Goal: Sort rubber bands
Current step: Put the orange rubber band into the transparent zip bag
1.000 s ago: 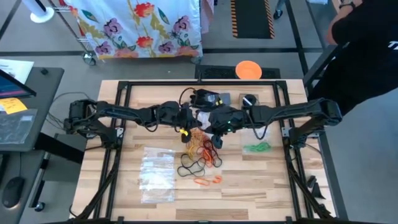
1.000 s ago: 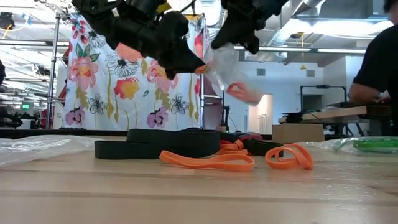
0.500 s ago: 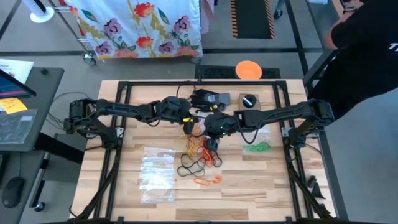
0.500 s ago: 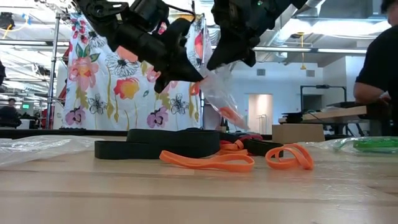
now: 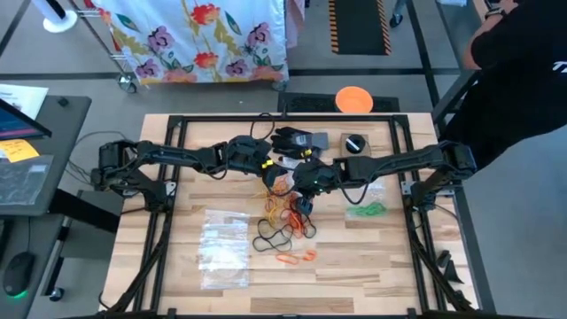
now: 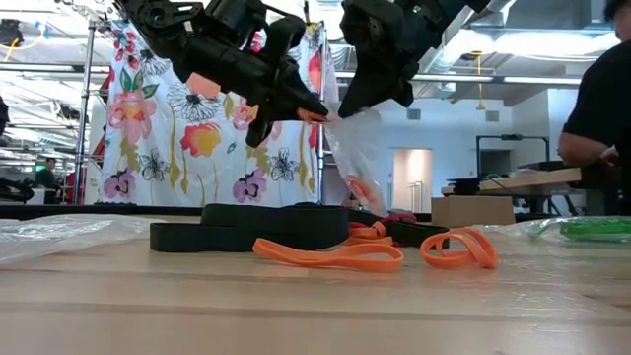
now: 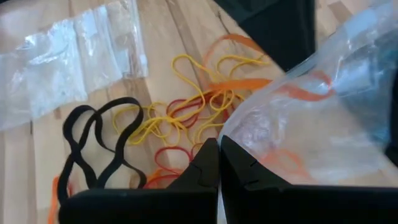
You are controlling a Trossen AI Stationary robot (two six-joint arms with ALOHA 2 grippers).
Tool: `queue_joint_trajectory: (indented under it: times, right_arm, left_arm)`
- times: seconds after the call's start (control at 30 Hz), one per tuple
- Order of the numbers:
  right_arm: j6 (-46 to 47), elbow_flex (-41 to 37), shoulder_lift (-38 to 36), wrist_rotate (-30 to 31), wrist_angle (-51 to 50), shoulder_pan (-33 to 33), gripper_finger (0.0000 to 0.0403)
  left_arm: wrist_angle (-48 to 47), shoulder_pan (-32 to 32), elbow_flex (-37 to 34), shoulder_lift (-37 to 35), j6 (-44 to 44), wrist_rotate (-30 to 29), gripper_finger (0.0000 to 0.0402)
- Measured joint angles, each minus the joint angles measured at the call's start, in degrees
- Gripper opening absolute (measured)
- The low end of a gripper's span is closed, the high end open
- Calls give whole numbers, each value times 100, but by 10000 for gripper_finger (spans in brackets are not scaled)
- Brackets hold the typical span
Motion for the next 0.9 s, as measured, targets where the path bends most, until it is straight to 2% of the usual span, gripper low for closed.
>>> queue_joint_trajectory:
  times: [0.37,0.5,0.77,0.9]
  right_arm:
    - [2,0,0,-4,-27,-38,0]
    - [42,0,-2,-302,-31,-52,0]
    - [44,0,-123,-694,-214,-189,0]
    - [1,0,-365,-1000,-293,-334,0]
  left_arm:
    - [94,85,0,-2,316,274,82]
    - [169,199,0,-2,338,513,83]
    - [248,385,-2,-348,807,1633,83]
    - [-7,437,-2,-820,1109,1860,83]
